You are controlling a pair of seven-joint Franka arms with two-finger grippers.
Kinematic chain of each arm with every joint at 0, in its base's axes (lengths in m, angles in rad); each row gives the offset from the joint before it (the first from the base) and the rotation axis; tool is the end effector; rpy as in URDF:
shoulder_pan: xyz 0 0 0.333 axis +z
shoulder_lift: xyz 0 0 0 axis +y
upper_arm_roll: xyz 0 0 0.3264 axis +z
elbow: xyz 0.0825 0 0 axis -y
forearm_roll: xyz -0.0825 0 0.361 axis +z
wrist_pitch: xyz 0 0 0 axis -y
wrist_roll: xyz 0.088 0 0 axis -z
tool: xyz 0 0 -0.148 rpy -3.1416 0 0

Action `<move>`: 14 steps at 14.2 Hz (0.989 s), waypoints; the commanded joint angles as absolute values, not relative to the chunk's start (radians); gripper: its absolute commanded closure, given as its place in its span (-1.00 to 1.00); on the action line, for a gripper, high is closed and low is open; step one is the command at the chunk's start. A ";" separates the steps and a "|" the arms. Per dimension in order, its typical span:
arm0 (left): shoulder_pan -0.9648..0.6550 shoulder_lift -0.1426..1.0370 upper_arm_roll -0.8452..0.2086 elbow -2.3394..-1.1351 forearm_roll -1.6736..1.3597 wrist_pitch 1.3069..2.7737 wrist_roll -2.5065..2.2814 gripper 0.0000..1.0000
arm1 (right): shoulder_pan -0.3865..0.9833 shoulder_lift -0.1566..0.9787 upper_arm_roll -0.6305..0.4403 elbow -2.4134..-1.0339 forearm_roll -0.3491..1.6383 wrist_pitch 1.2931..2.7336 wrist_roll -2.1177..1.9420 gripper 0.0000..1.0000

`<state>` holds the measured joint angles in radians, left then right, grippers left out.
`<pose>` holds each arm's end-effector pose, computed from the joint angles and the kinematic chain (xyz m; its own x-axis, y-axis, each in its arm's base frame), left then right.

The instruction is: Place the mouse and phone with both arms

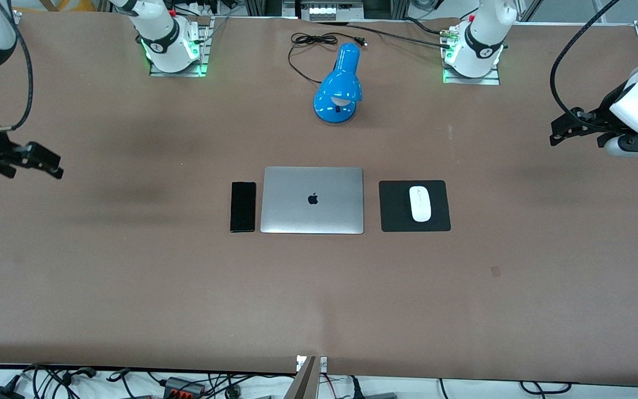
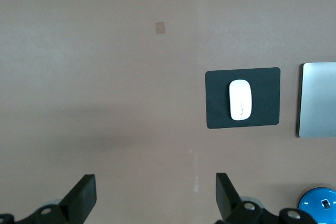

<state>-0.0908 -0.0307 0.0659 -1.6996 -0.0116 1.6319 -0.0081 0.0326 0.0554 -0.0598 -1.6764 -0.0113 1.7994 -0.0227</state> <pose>0.5221 -0.0142 0.5573 0.9992 -0.0162 -0.0372 -0.0157 -0.9998 0.0133 0.5676 -0.0161 0.5362 0.9977 -0.0016 0.0673 -0.0026 -0.9999 0.0160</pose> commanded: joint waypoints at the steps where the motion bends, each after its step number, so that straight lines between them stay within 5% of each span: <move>1: -0.091 -0.018 0.067 -1.672 -0.005 1.611 0.006 -1.00 | 0.014 -0.009 -0.043 -1.744 -0.020 1.798 -0.038 -1.00; 14: -0.091 -0.018 0.067 -1.671 -0.005 1.611 0.006 -1.00 | -0.027 0.009 -0.037 -1.690 -0.003 1.762 -0.037 -1.00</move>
